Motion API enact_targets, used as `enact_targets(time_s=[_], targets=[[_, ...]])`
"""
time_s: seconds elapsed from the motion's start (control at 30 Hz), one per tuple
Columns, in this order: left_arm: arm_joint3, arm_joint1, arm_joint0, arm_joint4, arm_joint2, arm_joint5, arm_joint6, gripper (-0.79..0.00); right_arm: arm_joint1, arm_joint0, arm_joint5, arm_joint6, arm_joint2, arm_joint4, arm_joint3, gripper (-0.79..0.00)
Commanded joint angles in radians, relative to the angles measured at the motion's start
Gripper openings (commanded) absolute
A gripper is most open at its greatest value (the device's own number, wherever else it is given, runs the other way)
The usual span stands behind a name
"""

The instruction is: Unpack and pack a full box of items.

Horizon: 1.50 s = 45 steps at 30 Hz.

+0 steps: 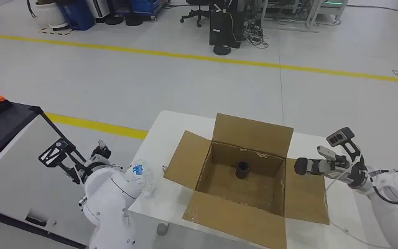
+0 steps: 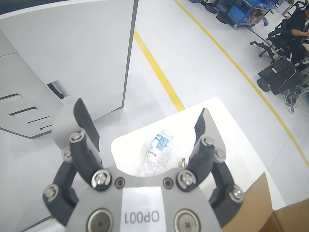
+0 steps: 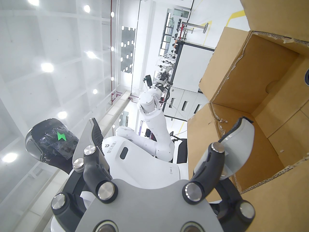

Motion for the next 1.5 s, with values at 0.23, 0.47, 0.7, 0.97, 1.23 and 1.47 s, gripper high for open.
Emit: enact_targets(time_s=[0.23, 0.47, 0.7, 0.97, 1.23, 1.47], targets=[[-0.119, 0.007, 0.096, 0.044, 0.002, 0.004, 0.004, 0.0, 0.0, 0.0, 0.0, 0.0, 0.0, 0.0, 0.0, 0.0], [-0.119, 0.009, 0.084, 0.053, 0.02, -0.012, -0.012, 0.0, 0.0, 0.0, 0.0, 0.0, 0.0, 0.0, 0.0, 0.0], [-0.119, 0.009, 0.084, 0.053, 0.02, -0.012, -0.012, 0.0, 0.0, 0.0, 0.0, 0.0, 0.0, 0.0, 0.0, 0.0], [-0.119, 0.009, 0.084, 0.053, 0.02, -0.012, -0.012, 0.0, 0.0, 0.0, 0.0, 0.0, 0.0, 0.0, 0.0, 0.0], [-0.119, 0.009, 0.084, 0.053, 0.02, -0.012, -0.012, 0.0, 0.0, 0.0, 0.0, 0.0, 0.0, 0.0, 0.0, 0.0], [-0.119, 0.009, 0.084, 0.053, 0.02, -0.012, -0.012, 0.0, 0.0, 0.0, 0.0, 0.0, 0.0, 0.0, 0.0, 0.0]])
